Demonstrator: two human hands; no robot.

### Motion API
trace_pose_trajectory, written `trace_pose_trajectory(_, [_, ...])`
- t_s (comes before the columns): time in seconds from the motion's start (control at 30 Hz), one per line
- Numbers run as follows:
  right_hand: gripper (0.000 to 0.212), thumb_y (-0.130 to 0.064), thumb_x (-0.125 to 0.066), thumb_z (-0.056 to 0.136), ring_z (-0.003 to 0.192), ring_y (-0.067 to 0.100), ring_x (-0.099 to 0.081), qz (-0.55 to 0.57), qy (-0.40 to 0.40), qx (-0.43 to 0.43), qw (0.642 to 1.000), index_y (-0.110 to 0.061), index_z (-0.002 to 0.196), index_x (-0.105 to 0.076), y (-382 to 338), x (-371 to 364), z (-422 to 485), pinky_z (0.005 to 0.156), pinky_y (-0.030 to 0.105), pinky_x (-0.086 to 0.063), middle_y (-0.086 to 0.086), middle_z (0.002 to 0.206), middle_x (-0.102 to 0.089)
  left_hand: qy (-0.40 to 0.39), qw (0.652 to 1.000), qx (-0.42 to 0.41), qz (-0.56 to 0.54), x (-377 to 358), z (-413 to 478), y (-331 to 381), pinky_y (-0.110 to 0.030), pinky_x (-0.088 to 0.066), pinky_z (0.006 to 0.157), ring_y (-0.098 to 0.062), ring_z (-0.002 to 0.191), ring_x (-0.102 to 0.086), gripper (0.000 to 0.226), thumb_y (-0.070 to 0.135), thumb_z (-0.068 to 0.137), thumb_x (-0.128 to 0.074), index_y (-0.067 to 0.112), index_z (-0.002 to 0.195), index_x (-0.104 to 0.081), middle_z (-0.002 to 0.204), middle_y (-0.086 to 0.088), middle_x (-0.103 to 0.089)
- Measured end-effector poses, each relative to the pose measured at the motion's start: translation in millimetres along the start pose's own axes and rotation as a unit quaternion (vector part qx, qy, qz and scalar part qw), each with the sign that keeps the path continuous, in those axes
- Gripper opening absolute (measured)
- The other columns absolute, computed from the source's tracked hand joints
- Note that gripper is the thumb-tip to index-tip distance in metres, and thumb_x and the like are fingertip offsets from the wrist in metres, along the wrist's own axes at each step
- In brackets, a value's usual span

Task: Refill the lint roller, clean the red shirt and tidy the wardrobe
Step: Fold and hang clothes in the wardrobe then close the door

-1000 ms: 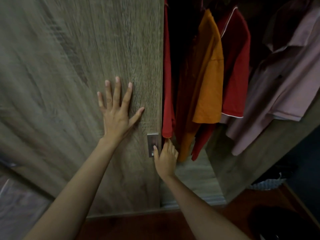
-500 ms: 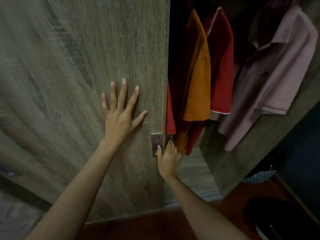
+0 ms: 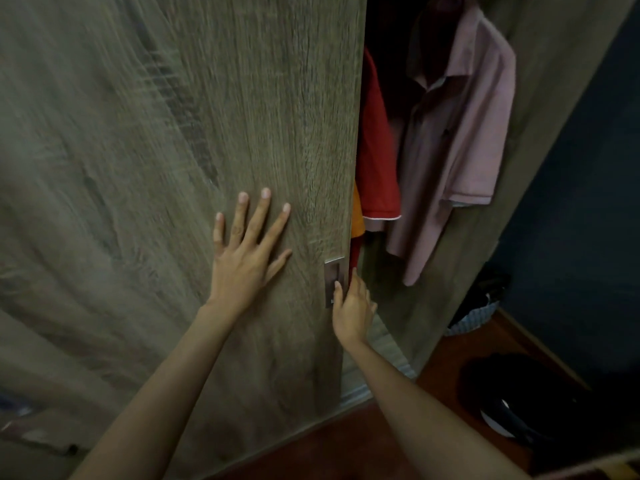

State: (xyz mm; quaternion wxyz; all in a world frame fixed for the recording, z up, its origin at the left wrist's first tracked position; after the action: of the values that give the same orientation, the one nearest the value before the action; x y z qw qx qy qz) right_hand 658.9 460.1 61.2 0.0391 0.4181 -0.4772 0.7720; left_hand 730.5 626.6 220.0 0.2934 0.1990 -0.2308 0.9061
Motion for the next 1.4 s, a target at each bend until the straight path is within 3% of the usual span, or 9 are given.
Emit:
trace_pose_trajectory(0.27, [0.042,-0.031,-0.037,0.099,0.113,0.028,-0.058,0.089,0.066,-0.075,0.991,-0.018,0.139,-0.041,40.5,36.7,46.6,0.091,0.04,-0.048,0.008,0.128,-0.06,-0.018,0.998,-0.052,-0.009,-27.8,4.0,49.1,-0.047,-0.005,0.116,-0.023,0.15,0.001,0.067,0.047,0.094,-0.051,0.026,0.152,-0.026,0.163,-0.002,0.001])
trace_pose_trajectory(0.47, [0.037,-0.028,-0.041,0.099,0.107,0.029,-0.061,0.074,0.096,-0.114,0.986,-0.018,0.134,-0.045,75.9,66.9,85.5,0.084,0.041,-0.05,0.01,0.122,-0.062,-0.029,0.997,-0.066,-0.032,-48.4,32.3,98.8,-0.044,0.001,0.118,-0.023,0.15,0.004,0.07,0.043,0.091,-0.055,0.026,0.152,-0.025,0.163,-0.001,0.005])
trace_pose_trajectory(0.73, [0.032,-0.027,-0.046,0.097,0.104,0.025,-0.06,0.07,0.12,-0.123,0.983,-0.013,0.124,-0.054,124.8,109.7,135.0,0.076,0.03,-0.044,0.009,0.118,-0.062,-0.031,0.996,-0.085,-0.028,-74.6,70.4,166.2,-0.046,0.002,0.117,-0.026,0.15,0.006,0.07,0.041,0.092,-0.055,0.025,0.153,-0.023,0.163,-0.004,0.005])
trace_pose_trajectory(0.93, [0.029,-0.031,-0.051,0.094,0.101,0.024,-0.06,0.087,0.15,-0.135,0.976,-0.013,0.116,-0.058,162.5,131.9,165.5,0.081,0.037,-0.05,0.008,0.112,-0.06,-0.033,0.995,-0.094,-0.03,-88.0,95.7,209.1,-0.047,0.005,0.118,-0.027,0.149,0.008,0.069,0.038,0.093,-0.054,0.024,0.153,-0.023,0.162,-0.006,0.005])
trace_pose_trajectory(1.03, [0.039,-0.035,-0.057,0.09,0.113,0.026,-0.051,0.045,0.186,-0.16,0.968,-0.014,0.122,-0.052,177.5,142.9,174.9,0.086,0.041,-0.048,0.01,0.125,-0.051,-0.036,0.995,-0.094,-0.025,-94.2,105.5,226.8,-0.047,0.007,0.118,-0.027,0.149,0.008,0.069,0.039,0.094,-0.054,0.024,0.153,-0.022,0.162,-0.006,0.003])
trace_pose_trajectory(1.17, [0.073,-0.044,-0.066,0.081,0.126,0.033,-0.042,0.042,0.222,-0.197,0.954,-0.012,0.139,-0.034,197.8,152.1,188.5,0.098,0.049,-0.041,0.015,0.147,-0.031,-0.033,0.995,-0.095,-0.018,-101.8,116.4,246.1,-0.047,0.007,0.118,-0.027,0.149,0.007,0.068,0.039,0.094,-0.053,0.024,0.153,-0.022,0.162,-0.006,-0.001])
trace_pose_trajectory(1.3, [0.088,-0.049,-0.059,0.085,0.139,0.032,-0.029,0.103,0.162,-0.169,0.967,-0.011,0.15,-0.013,220.5,153.9,205.4,0.108,0.05,-0.035,0.015,0.156,-0.017,-0.029,0.995,-0.094,-0.017,-106.5,125.4,262.0,-0.046,0.008,0.118,-0.027,0.149,0.008,0.067,0.039,0.095,-0.053,0.024,0.153,-0.022,0.161,-0.006,-0.005])
trace_pose_trajectory(1.4, [0.083,-0.051,-0.055,0.087,0.138,0.029,-0.033,0.152,0.102,-0.153,0.971,-0.016,0.15,-0.013,236.9,153.7,219.5,0.108,0.048,-0.037,0.011,0.155,-0.025,-0.029,0.995,-0.094,-0.021,-110.4,131.4,271.7,-0.046,0.009,0.117,-0.027,0.149,0.009,0.069,0.039,0.094,-0.053,0.024,0.153,-0.021,0.162,-0.006,0.003])
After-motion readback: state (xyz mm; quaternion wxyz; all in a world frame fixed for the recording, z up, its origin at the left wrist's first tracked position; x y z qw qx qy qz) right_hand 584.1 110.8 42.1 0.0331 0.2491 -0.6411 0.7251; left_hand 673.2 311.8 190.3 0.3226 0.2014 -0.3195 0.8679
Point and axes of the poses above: each hand's wrist, its own z-axis towards the middle knuckle, its own x-axis out of the back of the hand, y = z × x, the point moved 5 cm from there along z, towards the middle knuckle
